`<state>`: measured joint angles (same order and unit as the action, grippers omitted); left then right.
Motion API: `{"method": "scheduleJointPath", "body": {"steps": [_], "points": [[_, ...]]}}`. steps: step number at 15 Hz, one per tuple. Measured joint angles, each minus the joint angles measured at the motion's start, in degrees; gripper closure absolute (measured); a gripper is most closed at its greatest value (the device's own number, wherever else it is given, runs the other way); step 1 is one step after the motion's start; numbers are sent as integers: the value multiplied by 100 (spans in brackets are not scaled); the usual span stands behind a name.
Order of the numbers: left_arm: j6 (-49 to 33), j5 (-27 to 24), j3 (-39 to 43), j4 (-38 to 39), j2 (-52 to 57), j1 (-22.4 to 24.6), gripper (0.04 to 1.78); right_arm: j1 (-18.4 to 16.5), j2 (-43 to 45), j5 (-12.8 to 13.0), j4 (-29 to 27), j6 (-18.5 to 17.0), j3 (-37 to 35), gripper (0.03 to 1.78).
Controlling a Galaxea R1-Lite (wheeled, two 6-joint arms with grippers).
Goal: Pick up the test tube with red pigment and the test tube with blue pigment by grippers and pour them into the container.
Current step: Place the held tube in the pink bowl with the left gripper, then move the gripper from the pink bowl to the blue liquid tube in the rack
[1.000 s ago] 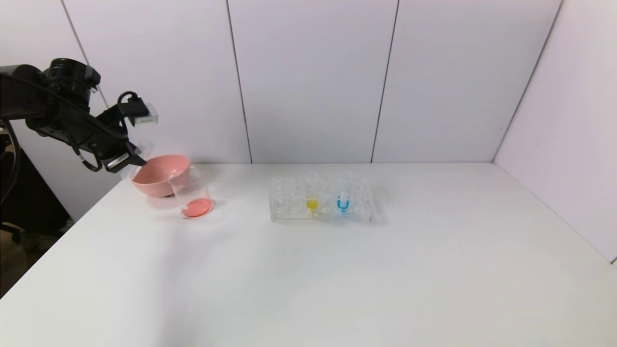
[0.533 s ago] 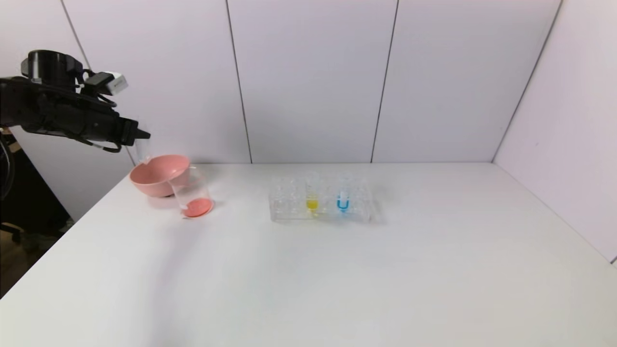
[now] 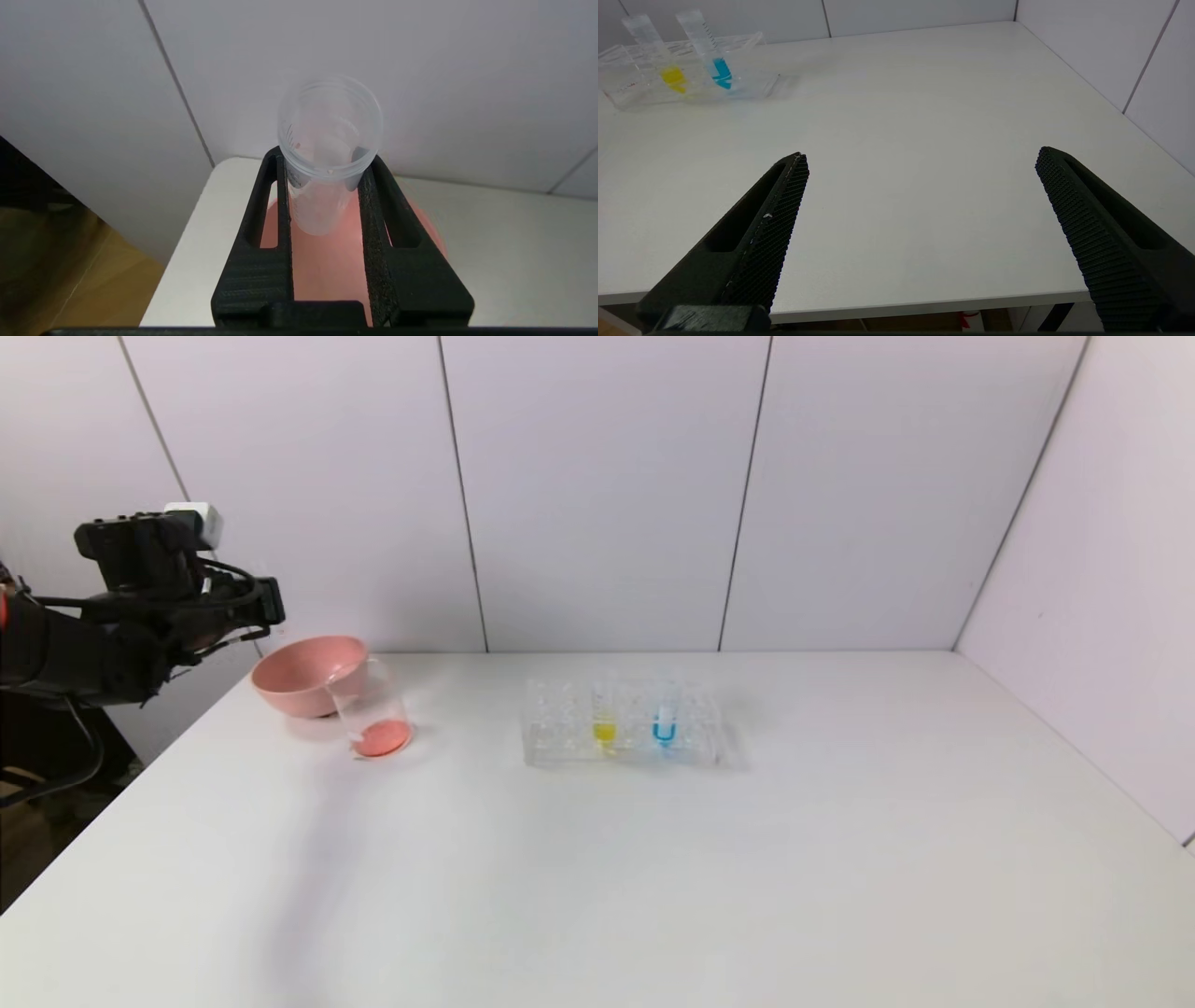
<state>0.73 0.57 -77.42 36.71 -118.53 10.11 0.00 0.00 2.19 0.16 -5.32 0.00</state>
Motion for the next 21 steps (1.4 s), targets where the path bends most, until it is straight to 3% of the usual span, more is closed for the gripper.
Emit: {"method": "scheduleJointPath", "body": {"steps": [2,10,12,14,18,21], "points": [[-126,99,39,301,-169,-46,138,0,0,0,0,0,0,4],[-135,171,35,271,-418,-156,138,0,0,0,0,0,0,4],[-141,162,57,256,-432,-162,130,0,0,0,0,-2,0,4],[-139,162,74,254,-432,-162,113,0,0,0,0,-2,0,4],[-139,160,91,251,-432,-177,50,0,0,0,0,-2,0,4],[-139,155,94,257,-391,-177,16,0,0,-2,0,-2,0,4]]}}
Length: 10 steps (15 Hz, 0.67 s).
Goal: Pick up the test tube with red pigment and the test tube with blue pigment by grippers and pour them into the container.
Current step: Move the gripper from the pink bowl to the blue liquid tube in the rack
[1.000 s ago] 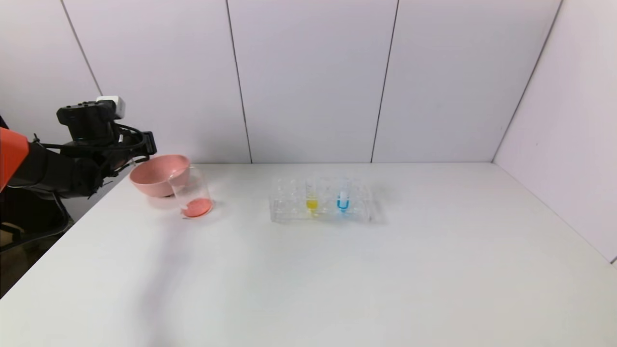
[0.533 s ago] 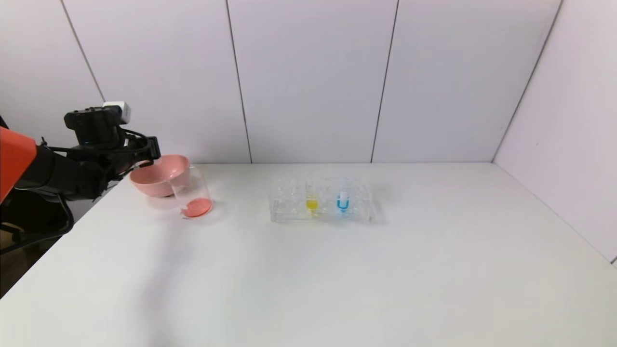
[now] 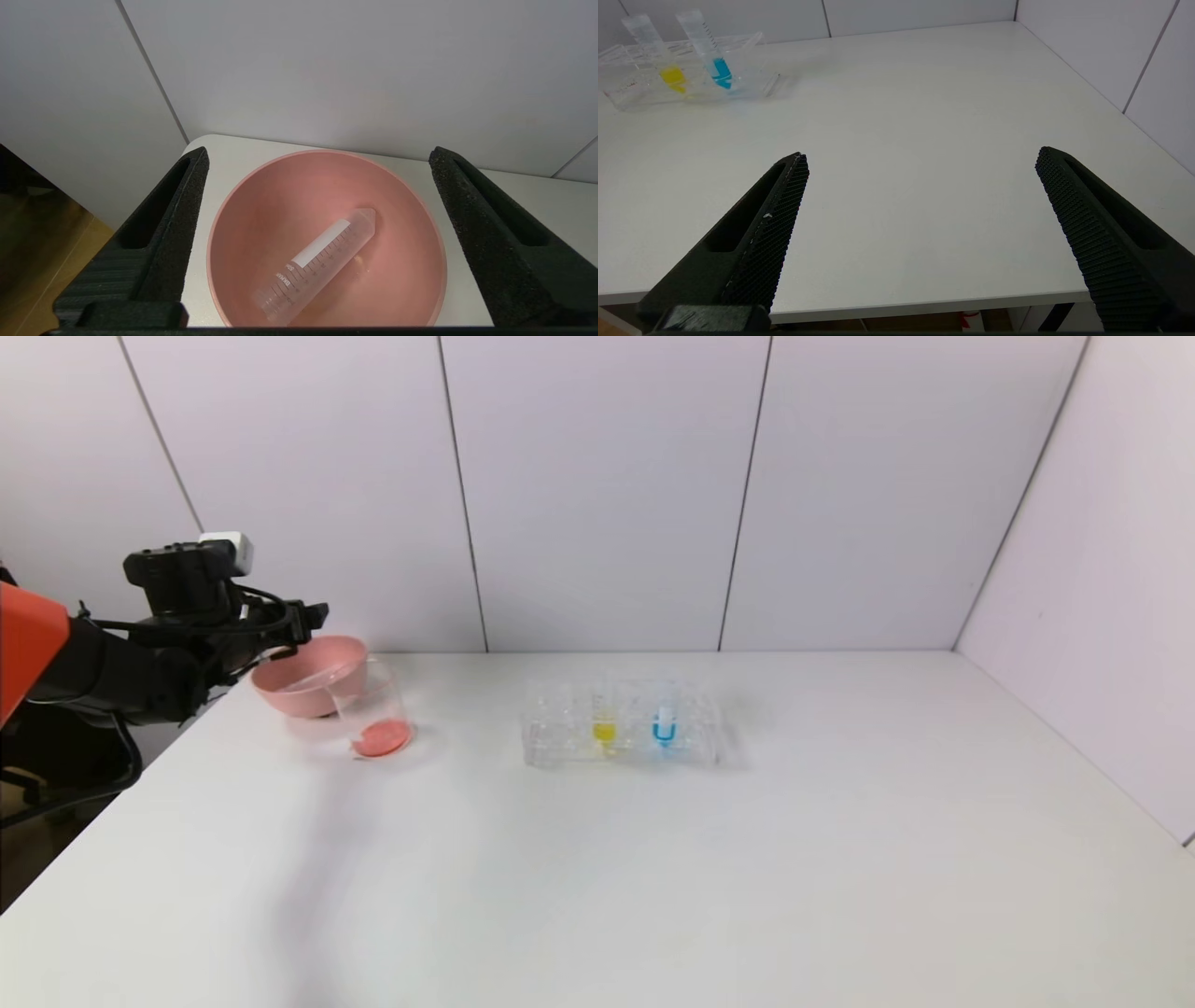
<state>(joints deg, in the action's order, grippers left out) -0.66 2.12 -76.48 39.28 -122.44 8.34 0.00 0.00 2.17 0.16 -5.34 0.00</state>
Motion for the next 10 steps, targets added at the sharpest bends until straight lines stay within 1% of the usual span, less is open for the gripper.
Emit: {"method": "scheduleJointPath", "body": {"steps": [2,5,8,10], "points": [[-16,-37,41,0,113,-18,6,0,0,2,2,0,0,4],[-94,-327,328,-50,494,-154,6,0,0,2,2,0,0,4],[-291,-879,772,-312,1073,-413,6,0,0,2,2,2,0,4],[-358,-1419,1130,-629,1509,-645,6,0,0,2,0,2,0,4]]}}
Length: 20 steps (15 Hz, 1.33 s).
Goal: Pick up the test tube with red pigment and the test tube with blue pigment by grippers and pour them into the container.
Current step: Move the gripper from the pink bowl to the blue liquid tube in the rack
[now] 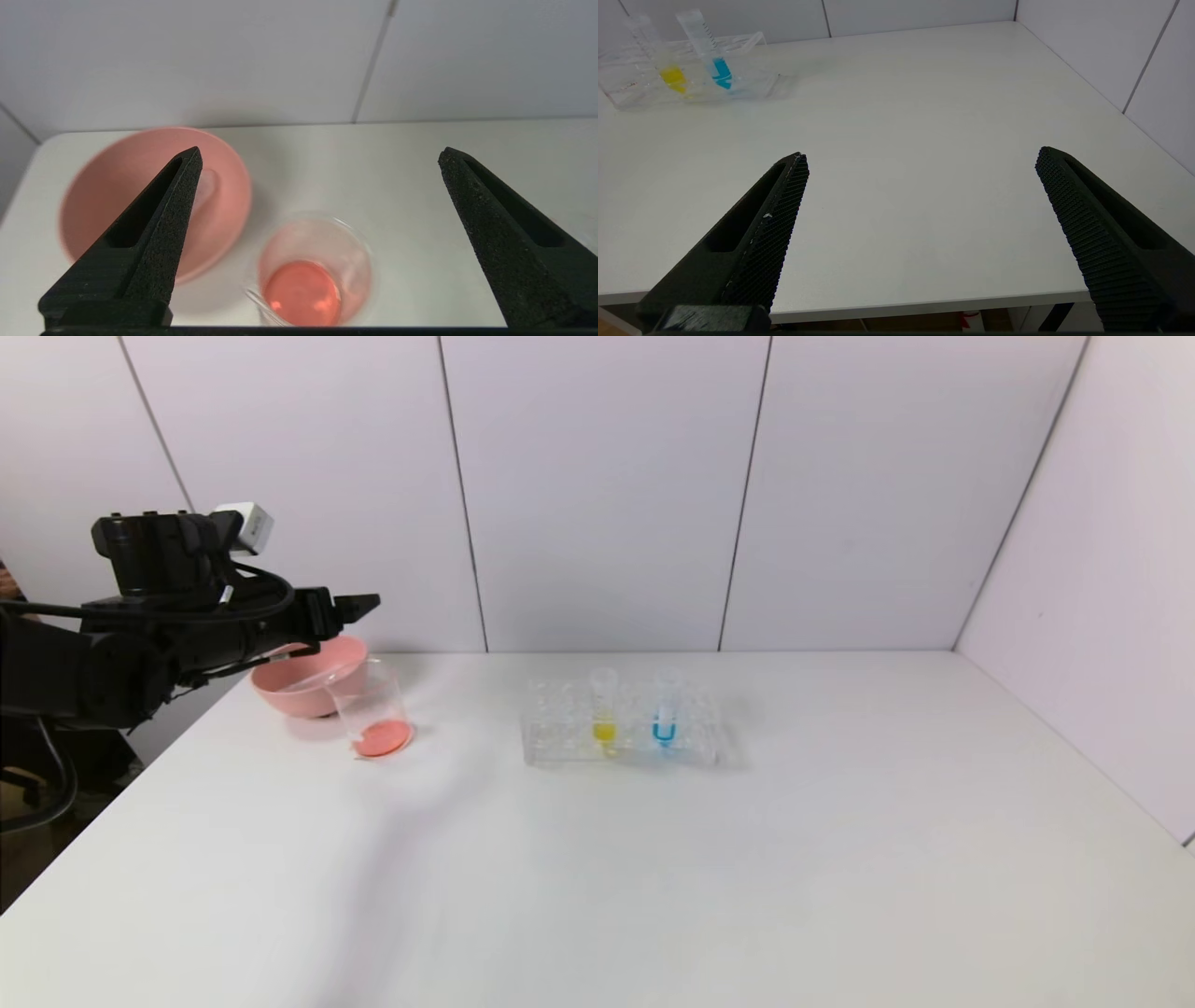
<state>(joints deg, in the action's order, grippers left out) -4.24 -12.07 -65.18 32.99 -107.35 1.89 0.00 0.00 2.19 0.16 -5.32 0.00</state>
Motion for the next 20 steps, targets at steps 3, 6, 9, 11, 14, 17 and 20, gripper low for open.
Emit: {"method": "scheduleJointPath", "body": {"steps": [3,6,9,11,14,17,20], "points": [[-35,-374,372,-405,449,-566,6,0,0,0,2,0,0,4],[-262,-105,521,-571,606,-1354,6,0,0,-2,0,0,0,4],[-603,703,466,-822,619,-2377,6,0,0,0,2,-2,0,4],[-833,1325,293,-1135,584,-3070,6,0,0,0,0,0,0,4],[-1423,2276,-386,-2011,464,-3951,6,0,0,-2,2,0,0,4],[-2048,2938,-1191,-3016,226,-4602,6,0,0,0,0,0,0,4],[-2582,3530,-1985,-3844,-229,-5105,6,0,0,0,2,0,0,4]]}}
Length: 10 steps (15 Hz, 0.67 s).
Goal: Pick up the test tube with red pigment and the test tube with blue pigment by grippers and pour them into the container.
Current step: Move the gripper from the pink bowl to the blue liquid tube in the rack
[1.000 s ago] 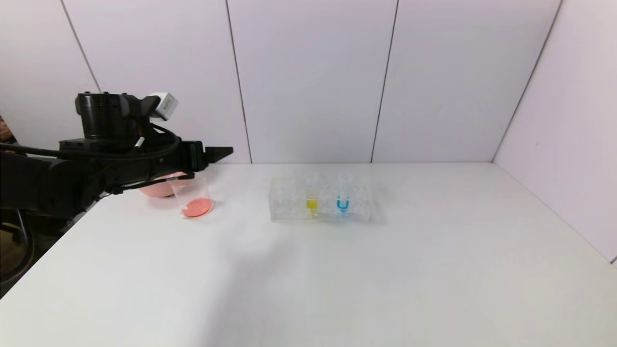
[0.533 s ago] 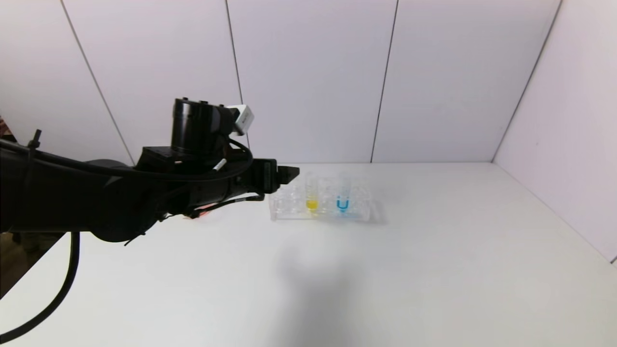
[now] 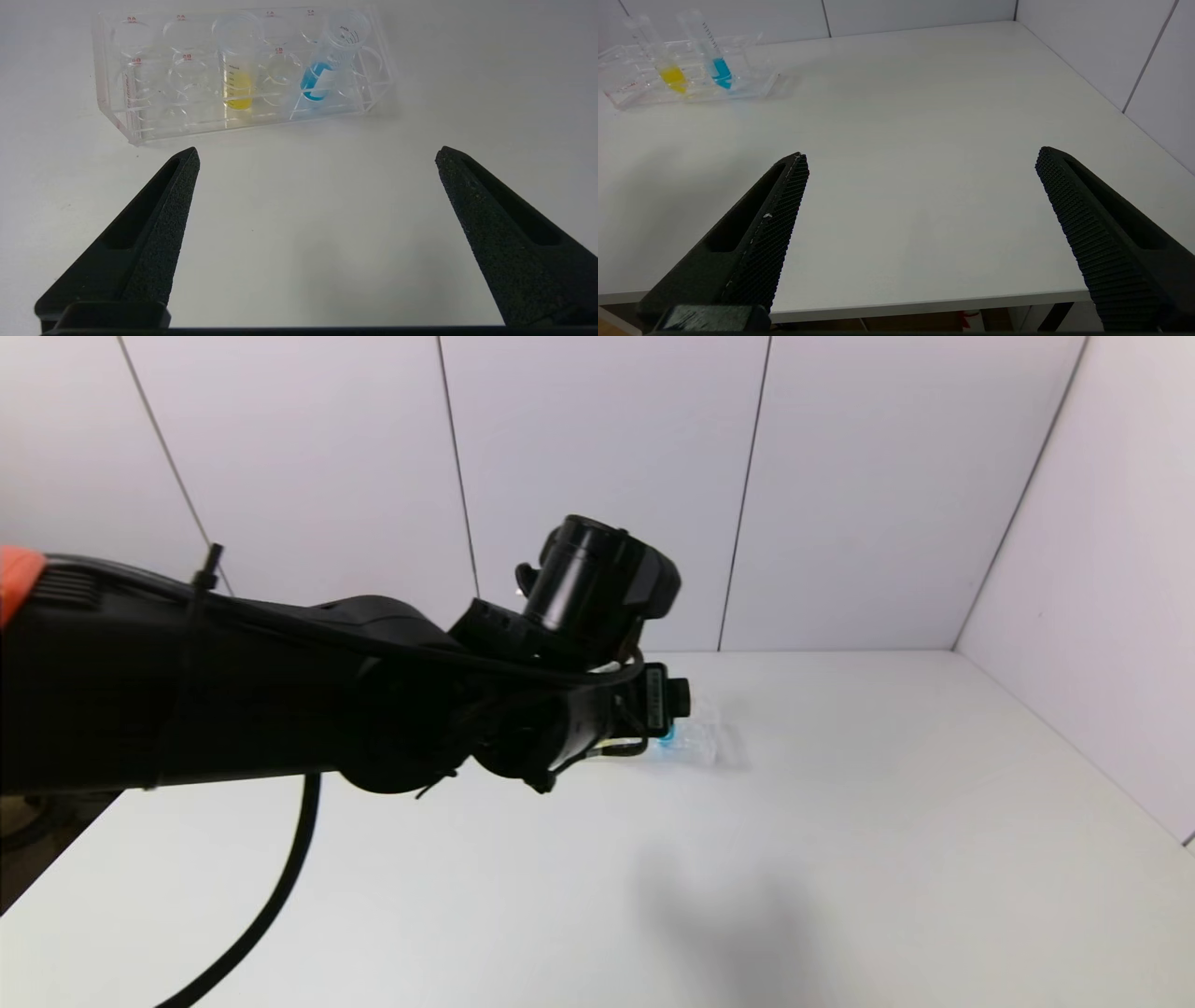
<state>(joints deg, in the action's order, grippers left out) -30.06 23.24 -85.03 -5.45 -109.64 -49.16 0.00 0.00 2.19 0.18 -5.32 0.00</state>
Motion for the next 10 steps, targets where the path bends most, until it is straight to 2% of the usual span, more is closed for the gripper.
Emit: {"method": "scheduleJointPath", "body": {"steps": [2,6,10], "points": [[-161,503,-446,-290,-400,-260,6,0,0,0,-2,0,0,4],[-202,1425,-1257,-373,-1246,-612,6,0,0,0,-2,-2,0,4],[-166,1946,-2166,-361,-2096,-791,6,0,0,0,-2,-2,0,4]]}}
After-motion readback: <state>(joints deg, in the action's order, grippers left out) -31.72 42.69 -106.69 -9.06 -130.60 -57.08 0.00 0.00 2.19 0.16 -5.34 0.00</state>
